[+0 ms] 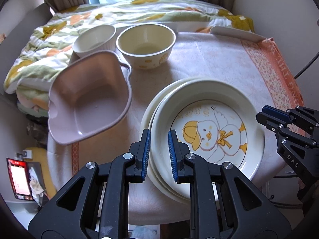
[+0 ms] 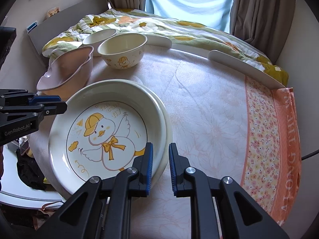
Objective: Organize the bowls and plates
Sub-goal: 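Lower the duck-print plate onto the plate stack and open both grippers, then move both grippers to the pink square dish and close them on its rim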
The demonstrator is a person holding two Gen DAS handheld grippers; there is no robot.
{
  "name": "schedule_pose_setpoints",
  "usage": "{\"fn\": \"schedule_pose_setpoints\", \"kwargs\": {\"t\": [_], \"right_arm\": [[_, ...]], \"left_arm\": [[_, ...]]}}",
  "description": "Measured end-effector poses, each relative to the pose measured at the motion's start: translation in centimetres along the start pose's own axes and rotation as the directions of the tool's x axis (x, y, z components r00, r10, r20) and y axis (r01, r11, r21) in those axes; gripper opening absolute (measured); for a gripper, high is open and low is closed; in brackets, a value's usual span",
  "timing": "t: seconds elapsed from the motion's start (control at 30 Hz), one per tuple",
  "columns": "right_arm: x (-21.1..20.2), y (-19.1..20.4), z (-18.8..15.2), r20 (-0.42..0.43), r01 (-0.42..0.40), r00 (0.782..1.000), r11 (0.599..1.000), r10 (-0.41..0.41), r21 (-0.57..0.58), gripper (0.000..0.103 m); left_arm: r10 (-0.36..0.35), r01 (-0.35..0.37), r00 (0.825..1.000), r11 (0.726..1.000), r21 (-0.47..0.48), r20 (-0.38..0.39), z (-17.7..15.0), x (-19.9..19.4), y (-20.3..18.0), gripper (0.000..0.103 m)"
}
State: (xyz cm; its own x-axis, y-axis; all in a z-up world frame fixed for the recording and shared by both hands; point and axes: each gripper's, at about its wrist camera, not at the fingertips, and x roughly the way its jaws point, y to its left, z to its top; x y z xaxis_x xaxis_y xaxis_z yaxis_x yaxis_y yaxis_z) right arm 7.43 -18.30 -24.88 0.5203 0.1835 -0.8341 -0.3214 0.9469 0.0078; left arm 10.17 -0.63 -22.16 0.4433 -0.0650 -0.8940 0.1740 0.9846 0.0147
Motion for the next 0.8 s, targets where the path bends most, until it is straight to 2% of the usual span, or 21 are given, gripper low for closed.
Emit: {"fn": "schedule_pose_setpoints", "kwargs": {"t": [0.07, 0.13, 0.17, 0.2, 0.23, 0.27, 0.33, 0.53, 0.8], "right_arm": [[-0.4, -0.5, 0.2, 0.008, -0.048, 0.999, 0.998, 0.048, 0.028, 0.015], [-0.6, -0.8, 0.4, 0.015, -0.067, 0.998, 0.997, 0.066, 0.050, 0.016], [-0.9, -0.8, 0.5, 0.022, -0.066, 0.998, 0.997, 0.065, 0.051, 0.027], [-1.1, -0.9, 0.6, 0.031, -0.069, 0.997, 0.996, 0.068, 0.052, 0.039], [-1.3, -1.0, 0.7, 0.039, -0.078, 0.996, 0.995, 0.076, 0.056, 0.077], [-1.5, -1.1, 0.9, 0.050, -0.092, 0.995, 0.994, 0.089, 0.061, 0.103], [-2.0, -1.2, 1.2, 0.071, -0.116, 0.991, 0.991, 0.111, 0.063, 0.103], [-2.6, -0.6, 2.9, 0.107, -0.147, 0.984, 0.989, 0.144, 0.015, 0.103], [-2.2, 2.0, 6.4, 0.114, -0.205, 0.971, 0.977, 0.211, -0.063, 0.103]], "left_arm": [[0.011, -0.011, 1.000, 1.000, 0.002, 0.011, 0.1, -0.5, 0.0, 0.018], [0.000, 0.000, 1.000, 1.000, -0.009, 0.022, 0.1, -1.1, 0.2, 0.036], [-0.010, 0.010, 1.000, 1.000, -0.022, 0.027, 0.1, -1.4, 0.3, 0.081], [-0.025, 0.026, 0.999, 0.999, -0.034, 0.035, 0.1, -1.8, 0.5, 0.101], [-0.044, 0.046, 0.998, 0.998, -0.049, 0.051, -0.1, -2.3, 0.8, 0.102], [-0.059, 0.062, 0.997, 0.996, -0.060, 0.054, -0.1, -2.7, 1.0, 0.103], [-0.067, 0.072, 0.996, 0.994, -0.081, 0.055, -0.1, -3.4, 1.2, 0.103], [-0.036, 0.047, 0.997, 0.988, -0.144, 0.075, -0.4, -5.4, 2.5, 0.103], [0.005, 0.025, 0.994, 0.963, -0.267, 0.111, -0.6, -7.4, 8.2, 0.103]]}}
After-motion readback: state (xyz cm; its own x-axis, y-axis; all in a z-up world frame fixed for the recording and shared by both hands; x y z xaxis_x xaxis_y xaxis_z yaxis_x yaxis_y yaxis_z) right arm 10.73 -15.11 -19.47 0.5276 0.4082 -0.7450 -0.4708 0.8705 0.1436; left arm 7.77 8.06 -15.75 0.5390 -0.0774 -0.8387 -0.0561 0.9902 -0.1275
